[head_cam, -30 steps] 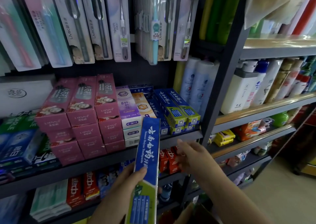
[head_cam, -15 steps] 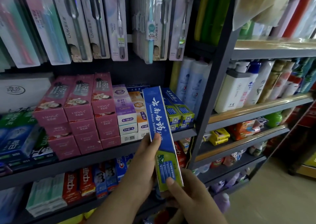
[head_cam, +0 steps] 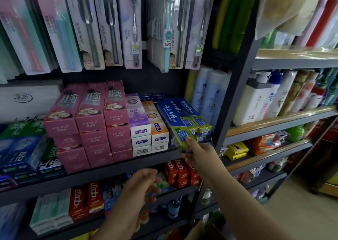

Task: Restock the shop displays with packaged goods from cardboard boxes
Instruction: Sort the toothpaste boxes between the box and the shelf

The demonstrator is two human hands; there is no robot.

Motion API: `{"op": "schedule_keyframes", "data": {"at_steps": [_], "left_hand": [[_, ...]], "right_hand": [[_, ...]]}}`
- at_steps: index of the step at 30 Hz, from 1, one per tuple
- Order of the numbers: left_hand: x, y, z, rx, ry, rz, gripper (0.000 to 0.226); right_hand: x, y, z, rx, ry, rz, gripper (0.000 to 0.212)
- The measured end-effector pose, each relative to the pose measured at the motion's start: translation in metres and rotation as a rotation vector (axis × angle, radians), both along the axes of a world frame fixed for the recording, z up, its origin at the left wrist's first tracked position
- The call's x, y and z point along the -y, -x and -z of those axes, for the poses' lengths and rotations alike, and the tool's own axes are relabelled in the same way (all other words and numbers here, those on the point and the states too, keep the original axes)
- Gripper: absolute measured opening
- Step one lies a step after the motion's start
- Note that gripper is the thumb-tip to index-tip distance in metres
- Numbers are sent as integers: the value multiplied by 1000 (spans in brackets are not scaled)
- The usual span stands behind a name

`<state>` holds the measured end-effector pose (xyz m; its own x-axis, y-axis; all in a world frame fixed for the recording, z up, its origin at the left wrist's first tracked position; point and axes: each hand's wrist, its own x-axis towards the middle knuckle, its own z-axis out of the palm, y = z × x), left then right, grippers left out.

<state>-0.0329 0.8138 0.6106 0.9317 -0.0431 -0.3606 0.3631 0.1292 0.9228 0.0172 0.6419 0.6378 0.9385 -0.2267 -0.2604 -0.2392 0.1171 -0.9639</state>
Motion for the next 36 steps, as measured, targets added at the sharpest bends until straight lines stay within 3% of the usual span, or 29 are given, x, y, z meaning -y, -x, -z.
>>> {"op": "schedule_keyframes", "data": {"at_steps": [6,13,15,19,25,31,36], "left_hand": [[-24,1,13,-40,-59,-48,15],[-28,-1,18,-76,-99,-11,15],[-29,-2,21,-83,-96,-5,15],[-27,-4,26,-101,-104,24,15],[-14,-12,42,-157,-125,77,15],[18,-26,79,-174,-212,220,13],[69,-28,139,-144,-370,421,12]], "right_hand": [[-10,-27,11,-31,-105,47,42],[-29,-33,11,-19,-274,175,20],[-30,-34,8,-77,-374,230,24],[-31,-41,11,-57,-376,212,42],[-21,-40,19,-44,-203,147,28],[46,34,73,73,203,258,13],[111,130,169,-181,355,494,6]]}}
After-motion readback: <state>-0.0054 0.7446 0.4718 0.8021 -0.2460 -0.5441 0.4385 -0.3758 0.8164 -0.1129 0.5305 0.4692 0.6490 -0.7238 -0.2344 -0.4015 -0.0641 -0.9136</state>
